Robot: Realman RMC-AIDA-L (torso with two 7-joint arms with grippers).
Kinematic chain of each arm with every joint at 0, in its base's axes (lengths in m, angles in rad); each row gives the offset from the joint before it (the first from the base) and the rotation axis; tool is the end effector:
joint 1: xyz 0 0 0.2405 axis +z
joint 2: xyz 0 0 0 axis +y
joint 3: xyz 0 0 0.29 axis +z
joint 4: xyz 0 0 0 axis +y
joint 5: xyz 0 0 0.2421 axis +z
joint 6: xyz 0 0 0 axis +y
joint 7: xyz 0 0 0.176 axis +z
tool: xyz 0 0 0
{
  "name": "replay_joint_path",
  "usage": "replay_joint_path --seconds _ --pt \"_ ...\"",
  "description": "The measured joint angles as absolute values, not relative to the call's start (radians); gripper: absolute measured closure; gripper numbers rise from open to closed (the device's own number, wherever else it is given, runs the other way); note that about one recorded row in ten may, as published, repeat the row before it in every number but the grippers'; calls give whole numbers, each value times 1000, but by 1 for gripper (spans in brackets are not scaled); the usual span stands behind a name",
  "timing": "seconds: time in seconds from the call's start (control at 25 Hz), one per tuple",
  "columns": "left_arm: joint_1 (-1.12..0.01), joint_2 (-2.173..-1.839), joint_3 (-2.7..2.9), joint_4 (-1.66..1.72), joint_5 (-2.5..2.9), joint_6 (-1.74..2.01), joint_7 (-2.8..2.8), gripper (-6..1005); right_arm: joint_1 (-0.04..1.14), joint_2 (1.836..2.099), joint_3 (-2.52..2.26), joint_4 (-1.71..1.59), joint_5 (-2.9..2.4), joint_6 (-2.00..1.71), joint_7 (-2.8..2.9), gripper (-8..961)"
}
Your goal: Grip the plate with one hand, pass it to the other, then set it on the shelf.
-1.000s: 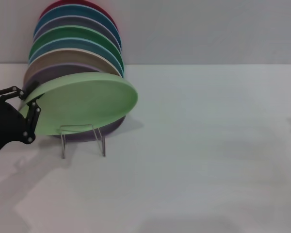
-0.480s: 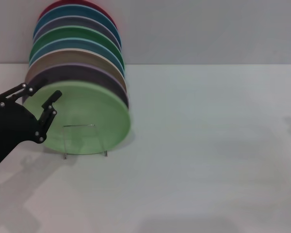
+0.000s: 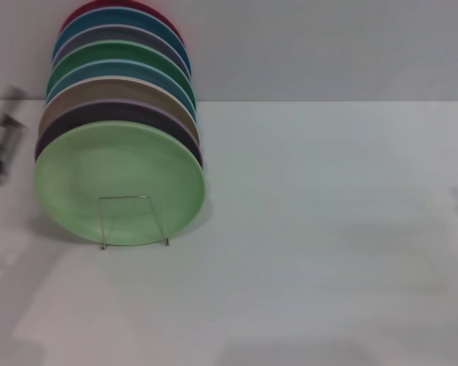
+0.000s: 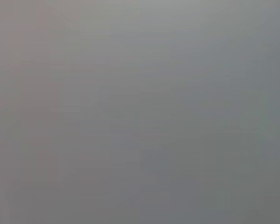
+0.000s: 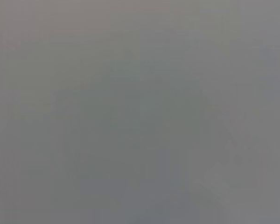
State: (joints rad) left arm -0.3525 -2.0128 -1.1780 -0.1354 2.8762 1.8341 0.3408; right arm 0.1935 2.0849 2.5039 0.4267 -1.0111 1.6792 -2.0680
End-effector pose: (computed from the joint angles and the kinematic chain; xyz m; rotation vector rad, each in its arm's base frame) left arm -0.3136 0.3196 0.0146 -1.4752 0.4627 -0.7238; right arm 0.3713 0.3015 0.0638 -1.6289 0.5753 1.3763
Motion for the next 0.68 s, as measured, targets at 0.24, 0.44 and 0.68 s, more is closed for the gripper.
replay_joint_path --seconds 0.24,0.44,0.68 --pt "-265 -2063 -1556 -227 2870 1817 13 433 192 2091 2486 306 -939 1686 -2490 329" --pt "-270 -2064 -1637 -158 2870 1706 -110 391 205 2092 2453 241 -879 1655 -2677 315" --pt "-272 -2076 -1666 -134 2868 1597 -114 374 243 2092 2460 194 -823 1609 -2688 301"
